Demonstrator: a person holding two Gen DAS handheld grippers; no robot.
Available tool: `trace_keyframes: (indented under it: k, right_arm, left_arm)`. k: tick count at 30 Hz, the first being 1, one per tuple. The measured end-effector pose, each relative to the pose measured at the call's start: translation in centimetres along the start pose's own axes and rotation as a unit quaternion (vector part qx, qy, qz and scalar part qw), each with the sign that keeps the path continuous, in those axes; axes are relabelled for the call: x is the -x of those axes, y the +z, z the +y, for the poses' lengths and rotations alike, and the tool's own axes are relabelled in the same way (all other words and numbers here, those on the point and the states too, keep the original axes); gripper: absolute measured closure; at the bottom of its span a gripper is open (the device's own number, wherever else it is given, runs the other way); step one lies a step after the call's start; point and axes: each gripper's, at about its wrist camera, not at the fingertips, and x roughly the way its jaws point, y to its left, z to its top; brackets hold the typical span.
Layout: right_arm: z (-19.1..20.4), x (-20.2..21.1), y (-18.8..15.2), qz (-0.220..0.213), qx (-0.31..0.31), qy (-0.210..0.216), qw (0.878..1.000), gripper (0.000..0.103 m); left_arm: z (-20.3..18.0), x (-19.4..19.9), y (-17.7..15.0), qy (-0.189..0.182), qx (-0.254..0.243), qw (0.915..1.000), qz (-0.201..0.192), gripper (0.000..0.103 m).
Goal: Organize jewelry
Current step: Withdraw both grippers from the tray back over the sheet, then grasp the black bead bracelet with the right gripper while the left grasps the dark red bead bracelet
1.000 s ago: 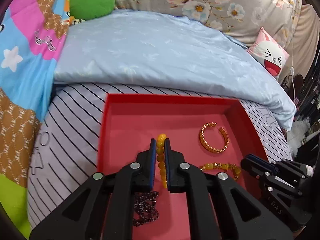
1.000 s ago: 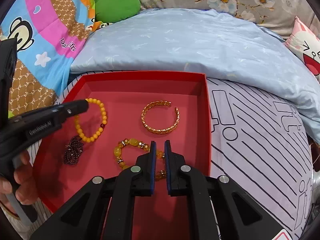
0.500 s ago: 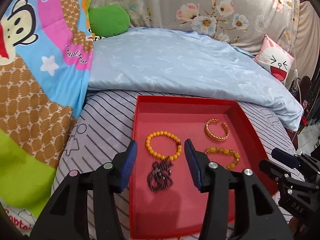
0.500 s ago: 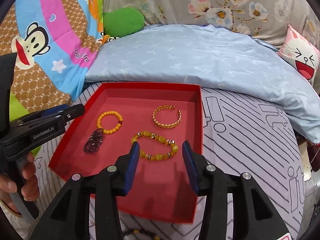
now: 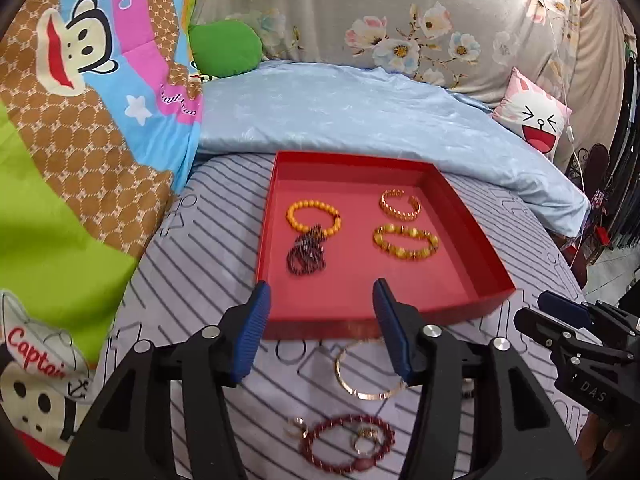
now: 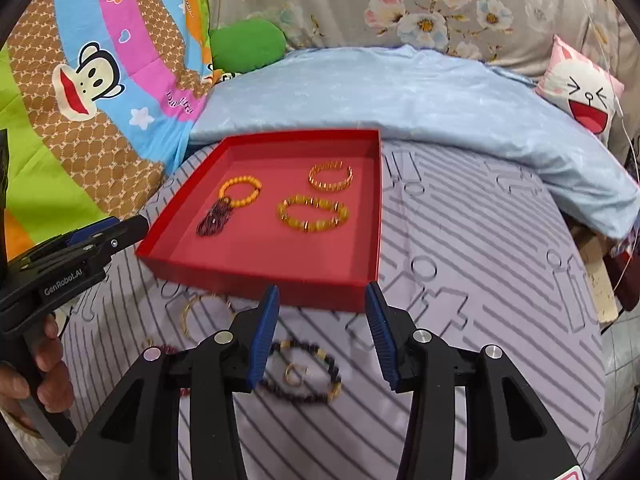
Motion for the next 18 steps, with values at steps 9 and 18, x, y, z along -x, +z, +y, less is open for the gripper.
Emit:
trace_keyframes:
  k: [9,18]
  right_arm:
    - [-0.9,1.2,-5.1,0.025,-0.028,-0.005,0.999,0.059]
    - [-1.3,0.2,-7.2,0.035,-0.031,-0.026,0.999,0.059]
  left_arm:
    - [0.0,1.2,-6.1,0.005,0.028,0.9990,0.033,0.050]
    - [0.4,0.7,-10.0,0.026,0.043,0.9975,0.049,0.050]
